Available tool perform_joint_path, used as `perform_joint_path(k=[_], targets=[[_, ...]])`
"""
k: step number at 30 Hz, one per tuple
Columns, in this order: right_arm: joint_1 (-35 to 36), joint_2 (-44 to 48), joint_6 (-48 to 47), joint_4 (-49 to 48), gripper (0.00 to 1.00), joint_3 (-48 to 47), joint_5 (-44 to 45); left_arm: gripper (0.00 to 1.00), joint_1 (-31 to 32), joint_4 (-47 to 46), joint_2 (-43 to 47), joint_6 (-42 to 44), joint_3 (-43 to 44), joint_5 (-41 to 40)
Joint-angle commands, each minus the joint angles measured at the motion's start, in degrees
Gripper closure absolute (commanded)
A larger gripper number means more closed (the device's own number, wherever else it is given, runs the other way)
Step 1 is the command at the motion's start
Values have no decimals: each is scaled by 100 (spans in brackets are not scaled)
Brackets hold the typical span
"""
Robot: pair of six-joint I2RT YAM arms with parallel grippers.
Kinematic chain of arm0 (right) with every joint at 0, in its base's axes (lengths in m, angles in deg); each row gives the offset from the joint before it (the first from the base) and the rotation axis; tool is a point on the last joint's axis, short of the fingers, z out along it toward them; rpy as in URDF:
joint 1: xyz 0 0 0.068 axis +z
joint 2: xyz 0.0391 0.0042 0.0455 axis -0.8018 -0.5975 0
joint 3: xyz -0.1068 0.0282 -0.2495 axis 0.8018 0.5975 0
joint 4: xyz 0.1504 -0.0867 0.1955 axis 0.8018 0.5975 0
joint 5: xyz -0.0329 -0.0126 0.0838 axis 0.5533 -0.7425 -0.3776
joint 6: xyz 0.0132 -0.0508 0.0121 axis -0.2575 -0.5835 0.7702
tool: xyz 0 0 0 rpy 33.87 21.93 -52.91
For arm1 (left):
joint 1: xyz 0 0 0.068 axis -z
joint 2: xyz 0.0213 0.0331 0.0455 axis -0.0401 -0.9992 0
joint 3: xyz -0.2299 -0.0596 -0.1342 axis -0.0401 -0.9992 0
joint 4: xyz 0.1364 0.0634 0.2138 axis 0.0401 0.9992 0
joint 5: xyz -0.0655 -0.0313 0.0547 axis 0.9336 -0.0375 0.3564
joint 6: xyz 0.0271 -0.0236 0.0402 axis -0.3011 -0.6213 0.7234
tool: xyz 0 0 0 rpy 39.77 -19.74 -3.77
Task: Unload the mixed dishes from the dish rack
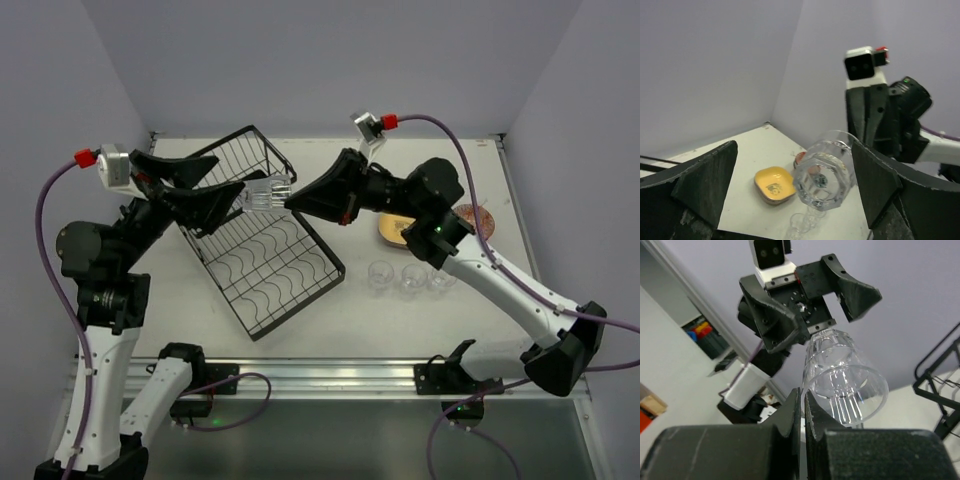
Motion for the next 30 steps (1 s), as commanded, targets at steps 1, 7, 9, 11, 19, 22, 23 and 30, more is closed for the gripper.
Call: perform_joint_path(k=[1,7,9,11,19,22,23,30], targets=[[-42,416,-808,837,100,-23,496,0,-15,1425,-12,1003,666,-1027],[-41,855,-2504,4431,100,-532,2313,0,-15,3460,14,2761,1433,-3303],[-33,943,-2761,5511,100,-533,3298,0,-15,3889,32,3191,1451,-3770],[-41,1057,-2999,6103,100,-471,3896,0,-7,4084,93,3264,1355,-4174],[196,891,-3062,8680,100,55,5417,0,-7,4455,497,3422,634,-4430],[275,847,-2737,8918,100,538,5568,0,-7,4472,629,3475,414,-4623],[310,847,-2631,8927,100,661,5673,0,-7,4489,586,3475,396,-4702],[521,390,-2007,8673,100,1497,5770,0,37,4727,287,3510,642,-4895]])
